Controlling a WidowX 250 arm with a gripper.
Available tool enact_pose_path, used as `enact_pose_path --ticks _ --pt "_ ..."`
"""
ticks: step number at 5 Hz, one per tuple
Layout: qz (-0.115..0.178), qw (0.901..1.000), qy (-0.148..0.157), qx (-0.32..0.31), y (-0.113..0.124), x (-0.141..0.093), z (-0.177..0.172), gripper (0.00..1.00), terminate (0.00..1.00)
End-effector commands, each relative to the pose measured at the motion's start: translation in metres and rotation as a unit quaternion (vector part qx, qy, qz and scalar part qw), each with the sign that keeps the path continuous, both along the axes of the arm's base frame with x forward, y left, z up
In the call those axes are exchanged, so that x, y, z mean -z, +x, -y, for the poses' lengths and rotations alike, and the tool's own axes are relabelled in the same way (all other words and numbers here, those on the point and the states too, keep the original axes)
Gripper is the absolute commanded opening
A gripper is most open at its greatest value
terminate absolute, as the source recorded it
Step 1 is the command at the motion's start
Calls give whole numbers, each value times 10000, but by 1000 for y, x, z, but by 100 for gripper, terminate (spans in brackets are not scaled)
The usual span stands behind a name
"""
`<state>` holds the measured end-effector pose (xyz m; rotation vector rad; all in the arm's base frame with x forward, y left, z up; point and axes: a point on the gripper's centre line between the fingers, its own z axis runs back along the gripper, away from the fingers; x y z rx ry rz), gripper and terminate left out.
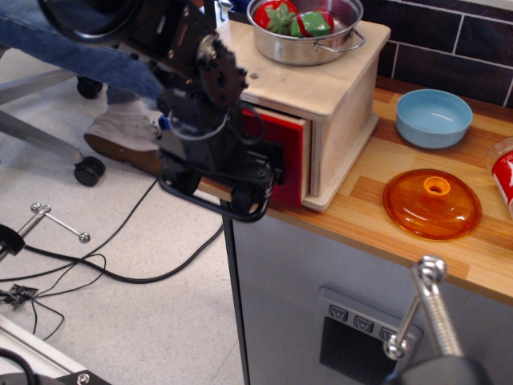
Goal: Open drawer of box
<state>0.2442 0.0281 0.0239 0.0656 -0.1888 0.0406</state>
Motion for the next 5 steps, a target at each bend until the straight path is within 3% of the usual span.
enact_pose_path --ticks 1,3,4,5 --pt "-622 9977 -42 273 -42 1 2 100 0" --pt "-806 9957 -17 460 -58 -6 -1 100 0" --pt "-1124 9916 15 639 -55 -15 1 100 0" --pt "-996 9934 -38 565 -55 -19 4 100 100"
